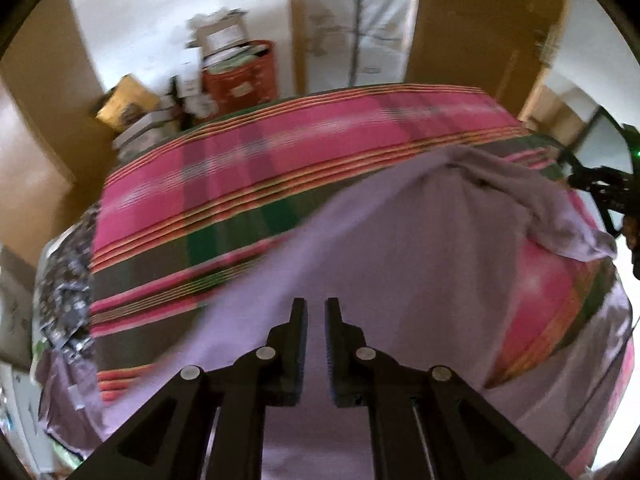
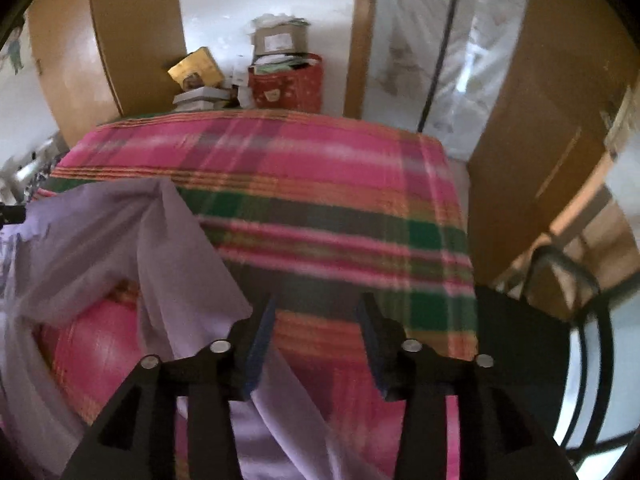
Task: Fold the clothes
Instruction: 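Lift the garment with both grippers and fold it over toward the bed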
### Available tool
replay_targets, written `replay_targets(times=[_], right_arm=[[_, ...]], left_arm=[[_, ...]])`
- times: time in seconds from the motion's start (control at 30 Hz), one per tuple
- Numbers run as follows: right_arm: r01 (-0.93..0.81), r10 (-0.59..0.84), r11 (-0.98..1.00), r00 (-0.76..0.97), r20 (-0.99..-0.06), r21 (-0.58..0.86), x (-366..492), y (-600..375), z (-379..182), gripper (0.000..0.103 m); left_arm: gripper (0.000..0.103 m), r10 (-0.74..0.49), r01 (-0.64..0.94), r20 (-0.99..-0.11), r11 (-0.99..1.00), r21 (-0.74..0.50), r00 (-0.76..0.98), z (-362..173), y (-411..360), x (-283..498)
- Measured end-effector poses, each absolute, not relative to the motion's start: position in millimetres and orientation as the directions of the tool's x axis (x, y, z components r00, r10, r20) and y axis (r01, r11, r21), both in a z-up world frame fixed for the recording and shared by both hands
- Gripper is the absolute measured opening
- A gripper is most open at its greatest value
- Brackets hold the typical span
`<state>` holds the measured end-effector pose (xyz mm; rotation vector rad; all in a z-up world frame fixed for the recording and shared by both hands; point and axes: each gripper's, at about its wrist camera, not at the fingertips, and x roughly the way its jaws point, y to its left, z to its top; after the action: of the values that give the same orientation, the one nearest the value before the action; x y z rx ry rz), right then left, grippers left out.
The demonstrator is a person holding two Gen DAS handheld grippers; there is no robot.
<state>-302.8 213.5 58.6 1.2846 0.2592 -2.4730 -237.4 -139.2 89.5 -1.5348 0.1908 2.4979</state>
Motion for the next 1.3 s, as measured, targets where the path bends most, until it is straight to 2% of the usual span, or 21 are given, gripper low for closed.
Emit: replay_targets(times=[0.07, 0.2, 0.53, 0.57, 0.6, 0.67, 0.7, 0.97, 1.3], right_arm=[[0.396, -0.236, -0.918, -0.525, -0.818, 0.011, -291.4, 222.8, 55.5, 0.054], [0.452, -0.263, -0.892, -0.49, -0.831, 0.016, -271.2, 225.5, 43.5, 0.055], [0.506, -0.26, -0.863, -0.431, -0.864, 0.007, -265.6, 217.2, 13.6, 0.055], [0.509, -0.265, -0.86, -0.433, -0.862, 0.009, -265.5, 217.0, 14.4, 0.045], [0.513, -0.271, -0.858, -0.434, -0.859, 0.011, -265.4, 216.7, 15.2, 0.026], [0.521, -0.274, -0.854, -0.438, -0.856, 0.007, -265.2, 217.3, 17.4, 0.011], [0.524, -0.275, -0.852, -0.44, -0.855, 0.005, -265.0, 217.6, 18.6, 0.008], [0.425, -0.188, -0.901, -0.556, -0.81, -0.082, -286.5, 232.8, 40.0, 0.007], [0.333, -0.035, -0.919, -0.603, -0.797, -0.211, -349.3, 241.7, 46.2, 0.007]], left_arm=[[0.011, 0.127, -0.301, -0.895, -0.953, 0.009, -0.428, 87.9, -114.2, -236.1], [0.011, 0.164, -0.393, -0.908, -0.919, 0.001, -0.385, 76.9, -71.2, -239.1], [0.011, 0.204, -0.474, -0.936, -0.879, -0.046, -0.288, 43.7, -12.7, -253.7], [0.011, 0.203, -0.479, -0.938, -0.877, -0.045, -0.282, 41.3, -8.0, -255.0], [0.011, 0.201, -0.482, -0.939, -0.875, -0.044, -0.279, 39.2, -4.1, -255.9], [0.011, 0.197, -0.486, -0.941, -0.873, -0.04, -0.276, 35.8, 1.8, -257.5], [0.011, 0.192, -0.491, -0.942, -0.87, -0.034, -0.275, 34.2, 4.5, -257.9], [0.011, 0.2, -0.497, -0.943, -0.867, -0.043, -0.266, 31.2, 13.3, -263.2], [0.011, 0.22, -0.503, -0.942, -0.862, -0.065, -0.255, 29.8, 11.2, -276.4]])
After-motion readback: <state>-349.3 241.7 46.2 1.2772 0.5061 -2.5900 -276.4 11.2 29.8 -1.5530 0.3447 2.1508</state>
